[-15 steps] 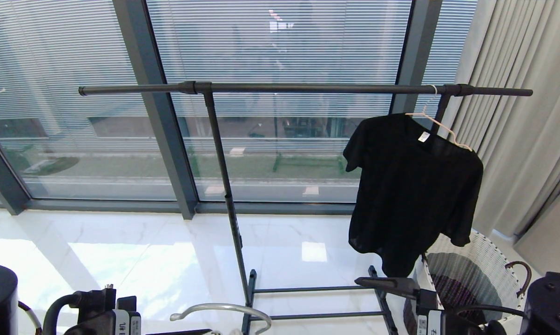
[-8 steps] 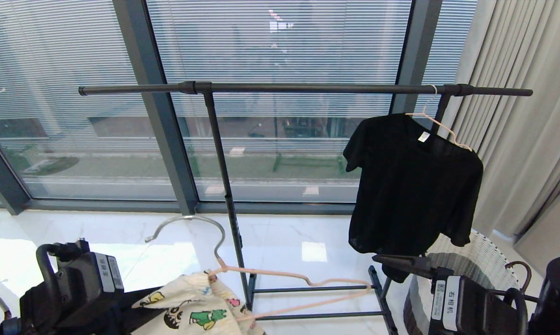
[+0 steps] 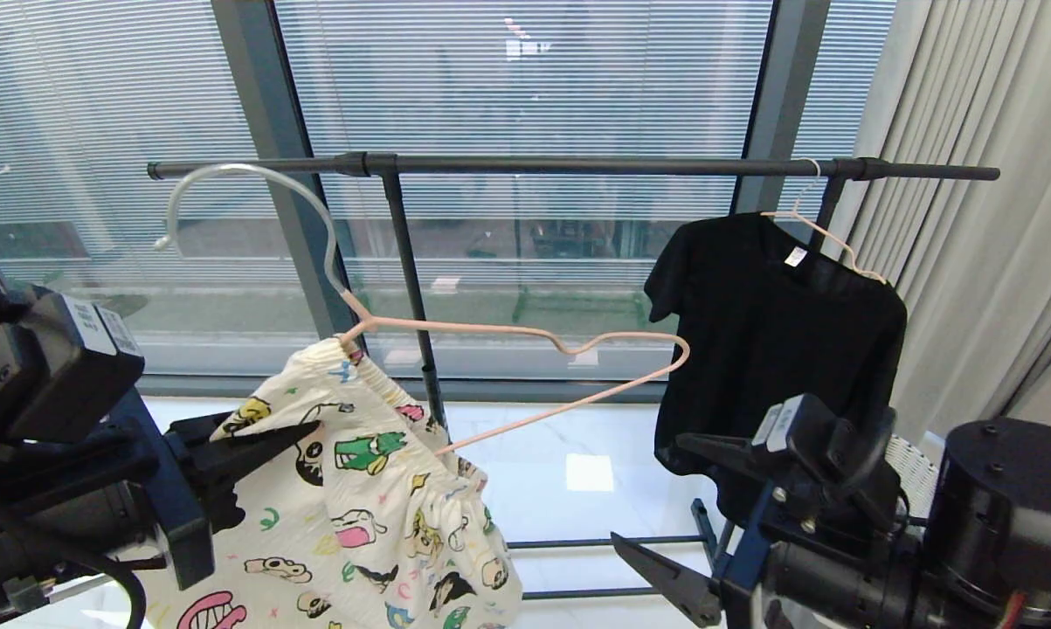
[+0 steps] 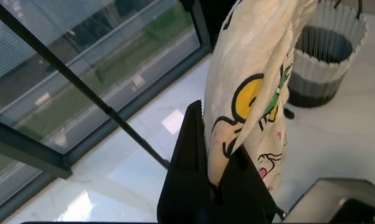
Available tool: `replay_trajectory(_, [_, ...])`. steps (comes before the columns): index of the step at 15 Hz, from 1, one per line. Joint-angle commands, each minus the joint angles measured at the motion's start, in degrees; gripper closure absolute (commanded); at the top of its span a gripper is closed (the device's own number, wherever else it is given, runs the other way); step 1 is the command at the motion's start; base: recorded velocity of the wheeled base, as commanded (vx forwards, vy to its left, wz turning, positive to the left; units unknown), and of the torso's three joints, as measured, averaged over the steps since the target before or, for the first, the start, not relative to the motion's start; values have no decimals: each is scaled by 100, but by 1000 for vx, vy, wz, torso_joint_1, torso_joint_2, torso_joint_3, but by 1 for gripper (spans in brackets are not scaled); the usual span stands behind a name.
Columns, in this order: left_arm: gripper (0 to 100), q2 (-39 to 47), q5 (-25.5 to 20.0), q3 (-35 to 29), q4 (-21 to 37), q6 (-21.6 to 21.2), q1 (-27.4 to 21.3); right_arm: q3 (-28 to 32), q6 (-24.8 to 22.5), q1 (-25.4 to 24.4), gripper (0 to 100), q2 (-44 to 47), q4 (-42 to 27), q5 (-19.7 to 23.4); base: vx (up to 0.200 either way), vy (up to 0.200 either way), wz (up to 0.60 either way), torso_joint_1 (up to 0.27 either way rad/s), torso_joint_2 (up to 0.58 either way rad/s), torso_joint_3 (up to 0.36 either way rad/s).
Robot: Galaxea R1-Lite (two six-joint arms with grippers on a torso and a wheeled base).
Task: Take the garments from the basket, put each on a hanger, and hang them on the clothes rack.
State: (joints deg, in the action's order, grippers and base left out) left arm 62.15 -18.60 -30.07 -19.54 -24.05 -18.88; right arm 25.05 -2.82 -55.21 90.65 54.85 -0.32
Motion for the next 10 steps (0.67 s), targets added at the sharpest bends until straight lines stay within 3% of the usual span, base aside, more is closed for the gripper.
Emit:
replay_trajectory(1, [100, 25, -3, -218, -6, 6, 7, 466, 440, -34, 0, 603, 9, -127, 0, 0, 0, 0, 0, 0])
replay_trajectory(3, [100, -1, -3, -227, 3, 6, -10, 1081, 994, -121, 0, 1060, 9, -478, 0, 0, 0, 0, 0, 0])
replay_trajectory(5, [100, -18, -3, -218, 3, -12, -19, 1476, 1213, -192, 0, 1420, 9, -680, 0, 0, 0, 0, 0, 0])
replay_trajectory(10, [100, -27, -3, -209, 3, -21, -230, 1863, 1231, -781, 0, 2001, 17, -733, 0, 0, 0, 0, 0, 0])
